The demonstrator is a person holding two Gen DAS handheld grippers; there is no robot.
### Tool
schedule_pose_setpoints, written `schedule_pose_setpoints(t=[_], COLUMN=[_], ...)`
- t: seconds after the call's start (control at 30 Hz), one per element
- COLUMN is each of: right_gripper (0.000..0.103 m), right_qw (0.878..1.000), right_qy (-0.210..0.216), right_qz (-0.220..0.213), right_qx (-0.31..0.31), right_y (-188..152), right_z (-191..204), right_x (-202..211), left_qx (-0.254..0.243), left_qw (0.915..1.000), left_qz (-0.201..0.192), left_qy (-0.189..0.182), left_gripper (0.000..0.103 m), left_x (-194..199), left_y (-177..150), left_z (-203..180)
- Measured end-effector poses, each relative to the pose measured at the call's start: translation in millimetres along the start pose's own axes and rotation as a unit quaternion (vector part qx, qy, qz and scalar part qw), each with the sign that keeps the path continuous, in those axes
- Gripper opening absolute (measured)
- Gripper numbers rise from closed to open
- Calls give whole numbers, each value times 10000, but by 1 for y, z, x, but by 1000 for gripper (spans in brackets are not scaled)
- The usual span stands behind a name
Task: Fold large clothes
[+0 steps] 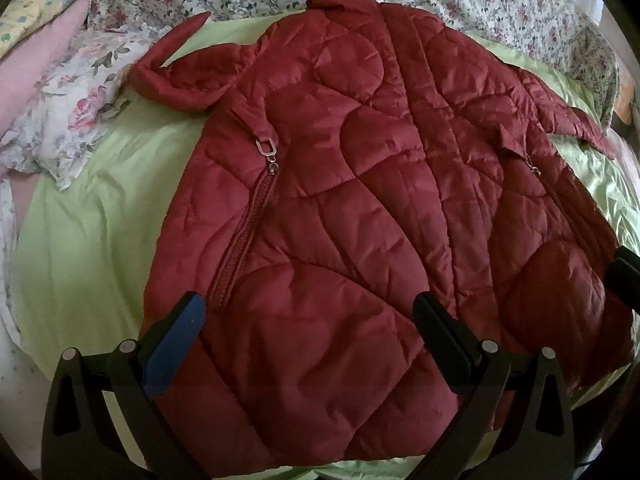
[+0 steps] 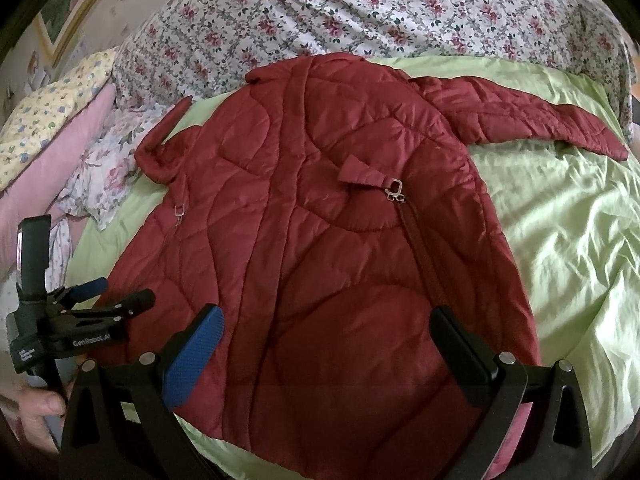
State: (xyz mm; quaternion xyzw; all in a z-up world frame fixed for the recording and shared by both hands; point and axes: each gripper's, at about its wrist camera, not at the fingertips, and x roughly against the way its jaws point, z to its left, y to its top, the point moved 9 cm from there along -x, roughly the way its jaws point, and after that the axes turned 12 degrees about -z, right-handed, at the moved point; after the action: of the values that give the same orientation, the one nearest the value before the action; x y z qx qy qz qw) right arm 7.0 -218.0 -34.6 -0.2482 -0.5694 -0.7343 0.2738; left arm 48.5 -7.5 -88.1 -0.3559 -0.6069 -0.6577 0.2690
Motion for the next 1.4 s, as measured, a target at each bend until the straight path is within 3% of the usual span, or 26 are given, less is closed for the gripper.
schedule_pose_setpoints(t=[0.2,0.37,0.63,0.83,1.03,1.17,1.3,1.4], right_gripper=[103,103,103,103,103,101,82,78], right_qw=[9999,9998,9981,9920,9735,9630,9532,9479], right_qy=[-101,7,-74,-155,-161,-458,-536,-689], right_qz=[-91,-84,-446,-748,-1054,-1131,-1224,-1283], right_qx=[81,-195,-408,-1006,-2021,-2405,-2711,-2833], right_y=[3,9,35,70,105,117,126,132], right_z=[-8,-19,-52,-109,-200,-254,-293,-319], right_x=[-2,-5,2,6,-3,-22,-46,-69], left_qx=[-9,-77,103,74,137,131,80,48], left_qw=[9999,9999,9997,9999,9999,9999,9999,9999], left_qz=[-23,-98,-89,-79,-56,22,97,98], left_qy=[-98,-95,-201,-33,-16,-41,-35,-41], left_gripper=[103,103,103,103,103,103,103,103], left_x=[-4,-9,-21,-27,-33,-39,-46,-50], left_y=[2,9,25,38,43,42,40,43], left_z=[-3,-8,-8,-1,2,-1,-4,-7])
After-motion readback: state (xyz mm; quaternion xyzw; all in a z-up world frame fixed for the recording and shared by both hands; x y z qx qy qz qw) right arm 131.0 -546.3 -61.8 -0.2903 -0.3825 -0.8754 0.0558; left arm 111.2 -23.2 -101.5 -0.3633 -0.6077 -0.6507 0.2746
